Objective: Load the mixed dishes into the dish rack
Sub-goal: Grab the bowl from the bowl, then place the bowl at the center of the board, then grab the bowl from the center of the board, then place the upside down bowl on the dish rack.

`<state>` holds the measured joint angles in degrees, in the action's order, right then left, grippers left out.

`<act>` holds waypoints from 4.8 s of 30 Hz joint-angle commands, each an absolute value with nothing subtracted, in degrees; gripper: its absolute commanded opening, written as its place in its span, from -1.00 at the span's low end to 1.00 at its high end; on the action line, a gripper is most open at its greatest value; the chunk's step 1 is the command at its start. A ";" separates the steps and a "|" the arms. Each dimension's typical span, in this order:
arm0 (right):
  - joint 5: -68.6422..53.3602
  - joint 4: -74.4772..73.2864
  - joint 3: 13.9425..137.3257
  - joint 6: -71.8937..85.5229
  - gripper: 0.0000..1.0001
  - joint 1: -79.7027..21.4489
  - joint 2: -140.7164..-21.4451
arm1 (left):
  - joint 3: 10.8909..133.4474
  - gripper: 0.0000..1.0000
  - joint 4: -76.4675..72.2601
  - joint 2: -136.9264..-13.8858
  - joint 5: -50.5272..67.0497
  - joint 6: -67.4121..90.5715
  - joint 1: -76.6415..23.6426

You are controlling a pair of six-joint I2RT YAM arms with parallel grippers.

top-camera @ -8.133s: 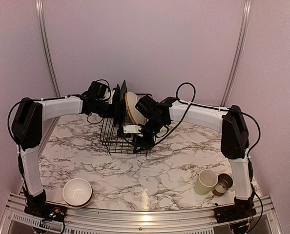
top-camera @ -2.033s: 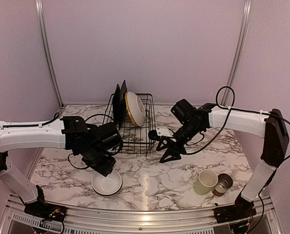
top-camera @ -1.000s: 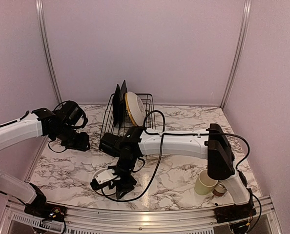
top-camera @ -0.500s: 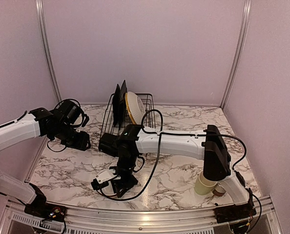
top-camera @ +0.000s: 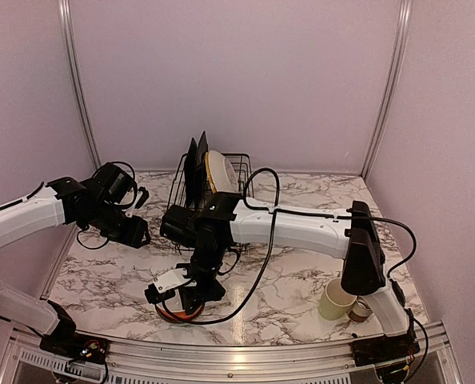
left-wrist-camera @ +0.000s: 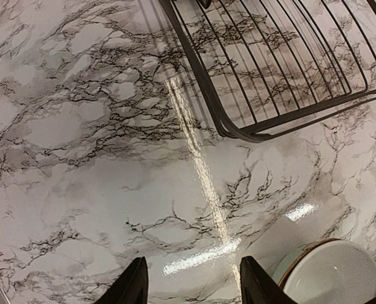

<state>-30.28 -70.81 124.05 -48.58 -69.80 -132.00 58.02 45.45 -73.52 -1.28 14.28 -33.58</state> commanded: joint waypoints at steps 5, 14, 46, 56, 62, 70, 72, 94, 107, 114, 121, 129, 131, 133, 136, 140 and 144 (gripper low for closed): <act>-26.49 -69.89 125.51 -49.39 -1.00 -68.28 -122.98 | 61.51 0.03 39.33 -65.87 4.43 6.51 -33.83; -18.69 -63.59 109.06 -48.91 -1.00 -63.07 -112.82 | 64.42 0.03 36.43 -66.53 5.50 3.80 -36.08; -24.01 -46.80 77.14 -44.88 0.05 -36.63 -89.96 | 73.52 0.02 40.22 -86.75 6.57 -8.97 -58.61; -31.14 -22.99 60.26 -31.43 0.33 -14.68 -81.37 | 85.77 -0.08 48.00 -105.68 1.33 -9.55 -66.98; -29.58 -21.49 57.92 -32.64 0.54 -13.39 -81.66 | 92.07 -0.17 50.67 -113.93 0.44 -8.35 -67.67; -29.60 -21.31 56.63 -33.67 0.56 -13.46 -82.89 | 94.66 -0.26 51.45 -117.69 -0.75 -9.10 -68.03; -29.74 -21.23 56.62 -33.96 0.56 -13.46 -83.21 | 95.03 -0.33 51.76 -118.49 -0.75 -9.17 -68.03; -30.63 -22.42 57.39 -34.33 0.73 -13.51 -85.99 | 102.71 -1.00 54.72 -115.58 7.21 -8.09 -67.95; -30.32 -22.94 57.73 -34.47 0.75 -13.48 -87.17 | 89.70 -1.00 24.16 -95.72 27.83 8.94 -51.02; -30.00 -23.11 57.95 -34.45 0.76 -13.45 -87.49 | 76.95 -1.00 3.16 -92.69 30.60 27.17 -42.37; -30.18 -23.48 58.10 -34.45 0.89 -13.45 -87.95 | 69.48 -1.00 -14.78 -95.65 32.96 40.66 -37.14; -29.98 -23.55 58.14 -34.43 0.97 -13.49 -88.14 | 70.41 -1.00 -18.43 -102.51 32.71 46.38 -35.77; -30.01 -23.64 58.18 -34.45 0.97 -13.47 -88.22 | 70.94 -1.00 -18.67 -103.95 32.71 47.41 -35.78; -30.00 -23.65 58.10 -34.42 0.97 -13.46 -88.32 | 71.26 -1.00 -18.63 -104.92 32.24 47.87 -35.77; -30.03 -23.65 58.10 -34.58 0.97 -13.45 -88.46 | 71.71 -1.00 -17.87 -106.01 31.41 47.90 -35.77; -29.98 -23.78 58.18 -34.79 0.97 -13.50 -88.91 | 72.36 -1.00 -17.40 -107.78 31.51 48.75 -35.77; -29.98 -23.99 58.27 -34.93 0.97 -13.47 -89.27 | 73.38 -1.00 -17.03 -109.82 31.77 49.19 -35.77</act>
<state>-29.93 -23.09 56.34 -34.50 -13.54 -88.53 70.59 -14.72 -108.01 31.46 48.60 -35.73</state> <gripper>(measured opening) 0.985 0.050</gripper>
